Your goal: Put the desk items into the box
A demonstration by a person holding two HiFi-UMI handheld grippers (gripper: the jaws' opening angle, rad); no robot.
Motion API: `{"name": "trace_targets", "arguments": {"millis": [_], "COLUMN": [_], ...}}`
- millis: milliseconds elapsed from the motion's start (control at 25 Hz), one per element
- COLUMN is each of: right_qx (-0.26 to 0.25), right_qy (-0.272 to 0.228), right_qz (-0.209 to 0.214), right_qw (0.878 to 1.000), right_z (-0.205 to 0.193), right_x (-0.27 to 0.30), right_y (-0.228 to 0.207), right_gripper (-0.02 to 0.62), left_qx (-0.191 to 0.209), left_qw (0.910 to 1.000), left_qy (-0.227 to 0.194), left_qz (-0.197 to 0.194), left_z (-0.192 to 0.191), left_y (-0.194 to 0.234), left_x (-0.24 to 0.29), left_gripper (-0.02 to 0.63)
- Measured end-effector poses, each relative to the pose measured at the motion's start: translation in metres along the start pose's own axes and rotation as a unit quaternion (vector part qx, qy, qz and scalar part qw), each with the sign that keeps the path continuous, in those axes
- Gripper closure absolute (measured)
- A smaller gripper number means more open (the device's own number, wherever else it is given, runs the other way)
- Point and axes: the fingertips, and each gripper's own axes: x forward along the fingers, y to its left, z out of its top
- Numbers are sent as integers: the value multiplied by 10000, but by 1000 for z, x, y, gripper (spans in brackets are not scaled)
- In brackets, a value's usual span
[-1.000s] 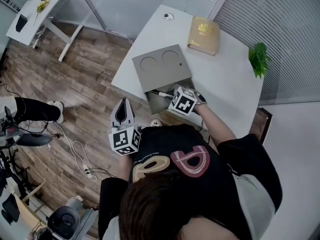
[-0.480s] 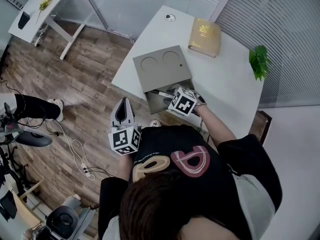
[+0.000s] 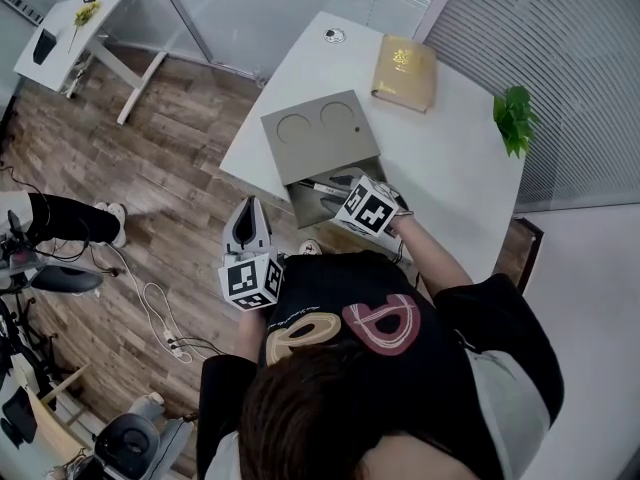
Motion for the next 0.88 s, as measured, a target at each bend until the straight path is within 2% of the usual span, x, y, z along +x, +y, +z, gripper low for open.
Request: {"name": "trace_targets", "arguments": {"millis": [280, 480, 600, 760, 880], "right_qx": [364, 933, 1265, 1444, 1734], "right_qy": [-574, -1013, -1313, -1753, -1948], "right_qz": [-455, -816, -1219, -1913, -2252], "right_qw": [9967, 9871, 9757, 9549, 9388], "right_z": [11, 7, 3, -4, -16], "right_x": [-23, -47, -65, -96, -115], "right_y": [-5, -11, -22, -37, -45], "right_gripper": [405, 403, 403, 403, 403], "left_qx": [-4, -24, 43, 62, 34], "left_qw": [9997, 9991, 9982, 9968, 9958], "left_qy": [71, 117, 165, 210, 227], "left_qz": [-241, -413, -580, -764, -884], "left_z": [-3, -4, -6, -8, -10], "left_y": [-17, -29, -39, -51, -60], "left_x": [6, 10, 13, 15, 17], "left_gripper": [588, 588, 588, 588, 588]}}
